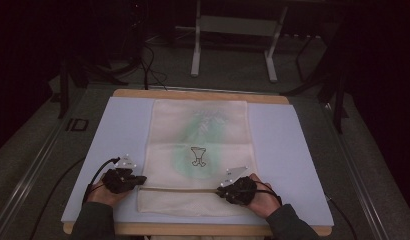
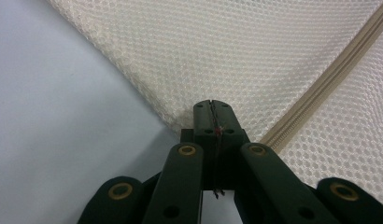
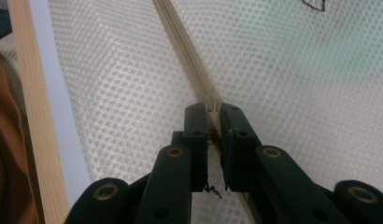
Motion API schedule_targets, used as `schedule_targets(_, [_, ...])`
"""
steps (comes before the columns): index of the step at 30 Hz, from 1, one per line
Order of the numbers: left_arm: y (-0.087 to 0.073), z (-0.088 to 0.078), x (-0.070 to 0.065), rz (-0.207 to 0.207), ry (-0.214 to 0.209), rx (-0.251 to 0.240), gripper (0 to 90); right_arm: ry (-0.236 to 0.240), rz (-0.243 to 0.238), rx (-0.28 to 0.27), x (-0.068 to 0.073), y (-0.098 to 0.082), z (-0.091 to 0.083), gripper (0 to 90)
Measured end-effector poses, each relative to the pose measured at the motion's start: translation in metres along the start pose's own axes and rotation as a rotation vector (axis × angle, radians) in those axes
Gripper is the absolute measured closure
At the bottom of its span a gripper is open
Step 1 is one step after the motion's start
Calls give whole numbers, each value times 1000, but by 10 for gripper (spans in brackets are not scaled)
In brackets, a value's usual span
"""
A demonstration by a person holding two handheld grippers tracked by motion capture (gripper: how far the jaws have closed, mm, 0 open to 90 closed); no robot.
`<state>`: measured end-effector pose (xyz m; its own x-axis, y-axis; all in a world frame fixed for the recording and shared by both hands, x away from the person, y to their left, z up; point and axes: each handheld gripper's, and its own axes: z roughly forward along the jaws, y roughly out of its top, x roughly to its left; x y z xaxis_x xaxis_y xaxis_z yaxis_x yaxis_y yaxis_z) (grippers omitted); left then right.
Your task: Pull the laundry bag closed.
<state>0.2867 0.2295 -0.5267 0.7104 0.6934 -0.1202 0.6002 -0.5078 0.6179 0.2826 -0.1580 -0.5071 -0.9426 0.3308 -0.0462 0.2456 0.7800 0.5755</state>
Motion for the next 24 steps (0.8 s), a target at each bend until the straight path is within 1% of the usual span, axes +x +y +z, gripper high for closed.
schedule_targets(10, [0, 0, 0, 0, 0, -1, 896, -7, 35, 3, -4, -13, -3, 822])
schedule_targets(24, [0, 0, 0, -3, 0, -3, 896, -11, 62, 1, -8, -24, -9, 822])
